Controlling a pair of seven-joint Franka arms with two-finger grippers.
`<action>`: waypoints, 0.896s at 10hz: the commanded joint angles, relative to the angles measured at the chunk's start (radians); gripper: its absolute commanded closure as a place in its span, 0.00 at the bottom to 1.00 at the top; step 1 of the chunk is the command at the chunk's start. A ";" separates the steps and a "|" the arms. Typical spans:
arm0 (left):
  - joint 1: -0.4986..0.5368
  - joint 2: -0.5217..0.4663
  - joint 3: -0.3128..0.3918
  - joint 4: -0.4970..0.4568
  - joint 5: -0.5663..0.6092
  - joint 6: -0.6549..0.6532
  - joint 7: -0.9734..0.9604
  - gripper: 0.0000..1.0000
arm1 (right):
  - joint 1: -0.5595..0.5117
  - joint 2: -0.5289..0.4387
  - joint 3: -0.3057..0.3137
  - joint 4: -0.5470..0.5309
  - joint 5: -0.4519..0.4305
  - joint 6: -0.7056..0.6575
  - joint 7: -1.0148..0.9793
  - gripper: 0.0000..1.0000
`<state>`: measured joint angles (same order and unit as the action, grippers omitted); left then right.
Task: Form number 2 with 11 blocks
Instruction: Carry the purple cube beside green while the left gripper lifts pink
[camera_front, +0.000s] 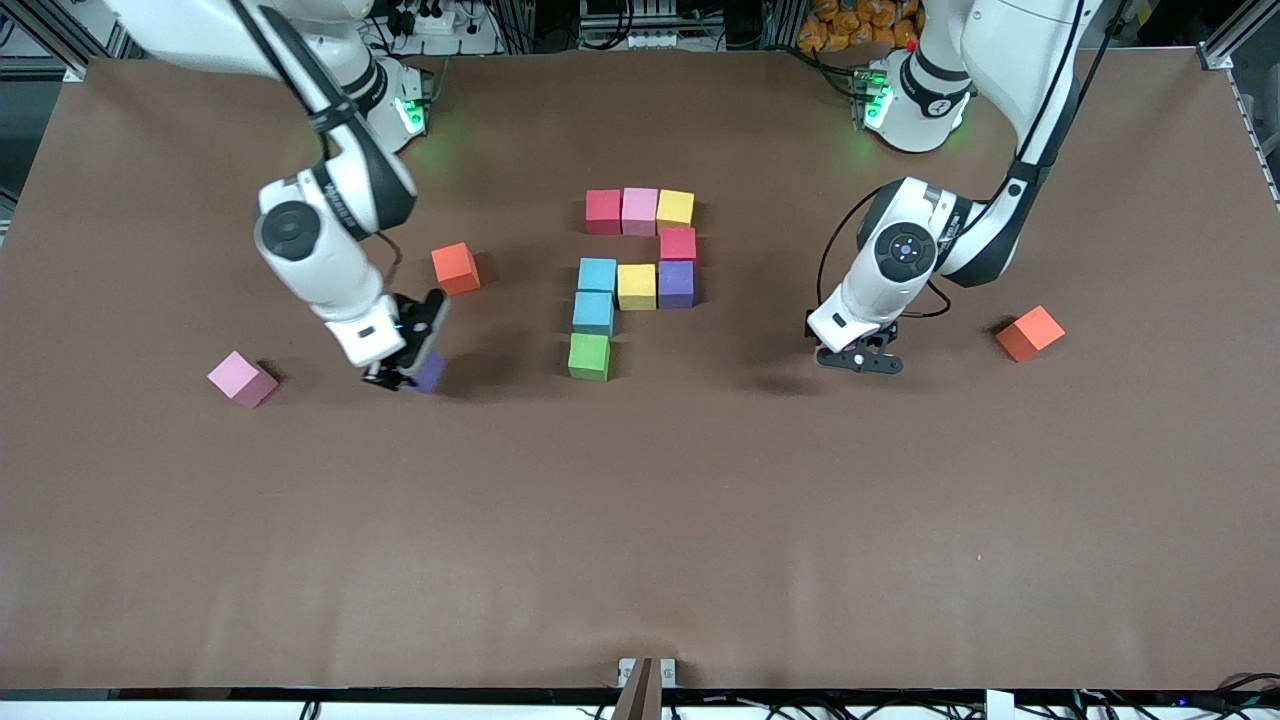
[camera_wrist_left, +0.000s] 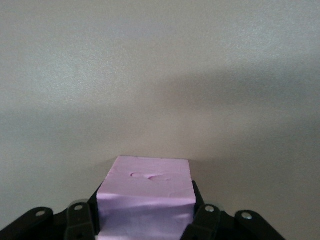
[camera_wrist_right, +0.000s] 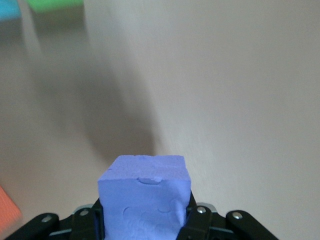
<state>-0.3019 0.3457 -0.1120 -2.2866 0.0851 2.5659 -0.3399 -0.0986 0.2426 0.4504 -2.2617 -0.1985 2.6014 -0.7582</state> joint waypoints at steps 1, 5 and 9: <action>0.003 -0.022 -0.005 -0.016 -0.028 0.003 -0.074 1.00 | 0.144 0.033 -0.006 0.129 0.002 -0.111 0.193 0.67; 0.047 -0.030 0.006 -0.002 -0.033 -0.012 -0.385 1.00 | 0.373 0.190 -0.012 0.431 -0.007 -0.277 0.403 0.65; 0.099 -0.050 0.006 0.079 -0.033 -0.122 -0.766 1.00 | 0.583 0.305 -0.143 0.609 -0.015 -0.287 0.444 0.65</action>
<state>-0.2256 0.3205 -0.1008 -2.2357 0.0688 2.5185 -1.0337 0.4288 0.4916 0.3513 -1.7392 -0.1994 2.3407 -0.3262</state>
